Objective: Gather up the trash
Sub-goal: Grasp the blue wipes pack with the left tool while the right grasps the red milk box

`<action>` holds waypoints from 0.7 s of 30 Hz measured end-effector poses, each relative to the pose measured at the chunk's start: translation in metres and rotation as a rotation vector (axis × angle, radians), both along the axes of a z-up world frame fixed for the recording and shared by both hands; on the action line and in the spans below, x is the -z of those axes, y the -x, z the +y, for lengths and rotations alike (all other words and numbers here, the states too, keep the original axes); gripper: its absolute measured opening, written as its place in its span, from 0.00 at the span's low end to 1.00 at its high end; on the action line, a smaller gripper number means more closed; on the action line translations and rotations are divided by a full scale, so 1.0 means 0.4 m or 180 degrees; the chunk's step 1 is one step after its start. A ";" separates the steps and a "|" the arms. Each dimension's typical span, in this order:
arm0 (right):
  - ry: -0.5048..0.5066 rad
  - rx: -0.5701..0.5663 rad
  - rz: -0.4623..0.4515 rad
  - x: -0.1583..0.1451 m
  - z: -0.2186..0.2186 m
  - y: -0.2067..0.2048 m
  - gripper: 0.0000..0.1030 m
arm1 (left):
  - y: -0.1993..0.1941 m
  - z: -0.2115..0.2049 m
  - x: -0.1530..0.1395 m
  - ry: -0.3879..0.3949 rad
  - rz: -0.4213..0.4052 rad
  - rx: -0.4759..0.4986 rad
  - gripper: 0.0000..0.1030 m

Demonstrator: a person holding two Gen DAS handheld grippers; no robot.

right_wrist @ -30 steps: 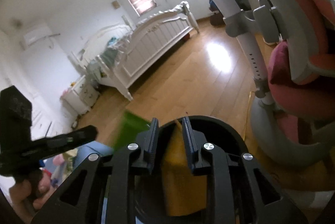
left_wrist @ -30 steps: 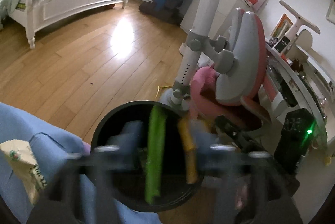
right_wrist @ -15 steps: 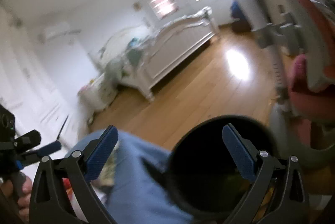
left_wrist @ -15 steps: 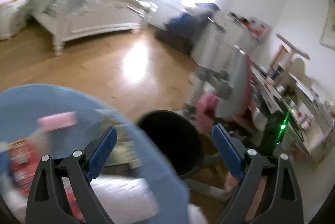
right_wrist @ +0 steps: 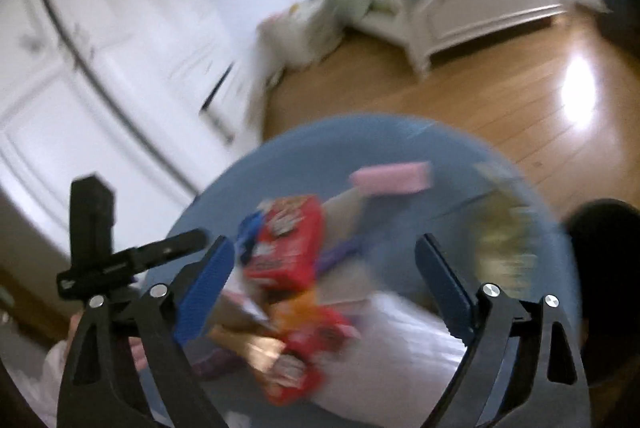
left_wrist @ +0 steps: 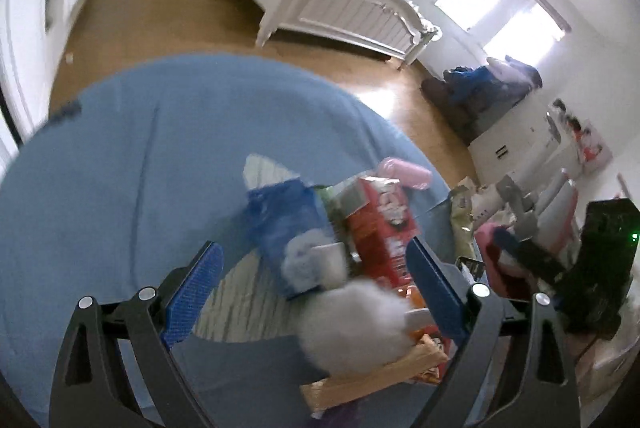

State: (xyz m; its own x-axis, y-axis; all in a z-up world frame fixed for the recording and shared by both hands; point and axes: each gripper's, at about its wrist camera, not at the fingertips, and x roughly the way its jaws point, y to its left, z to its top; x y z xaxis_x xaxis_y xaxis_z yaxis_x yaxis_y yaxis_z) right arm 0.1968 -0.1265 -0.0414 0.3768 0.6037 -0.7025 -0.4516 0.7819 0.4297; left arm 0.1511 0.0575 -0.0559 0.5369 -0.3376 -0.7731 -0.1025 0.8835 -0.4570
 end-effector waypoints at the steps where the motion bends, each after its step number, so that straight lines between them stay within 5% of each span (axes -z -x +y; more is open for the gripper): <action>1: 0.0134 -0.0066 0.0044 0.020 0.046 0.002 0.85 | 0.002 0.007 0.009 0.0010 0.0012 -0.0034 0.88; 5: 0.0637 -0.0199 0.0201 0.078 0.176 -0.027 0.76 | 0.007 0.029 0.020 0.0099 0.0026 -0.0071 0.88; 7: 0.0874 -0.0141 0.0194 0.097 0.194 -0.040 0.50 | 0.016 0.036 0.020 0.0110 0.0018 -0.0050 0.89; 14: 0.0144 0.0183 0.0140 0.063 0.079 -0.017 0.50 | -0.025 -0.008 0.048 -0.0019 0.0030 0.0173 0.89; 18: -0.0021 0.0275 -0.0013 0.034 0.022 0.019 0.50 | -0.055 -0.013 0.069 -0.0247 0.0070 0.0162 0.52; 21: -0.0137 0.0287 -0.0060 0.024 -0.006 0.039 0.50 | -0.049 0.019 0.072 -0.0136 0.0038 0.0063 0.49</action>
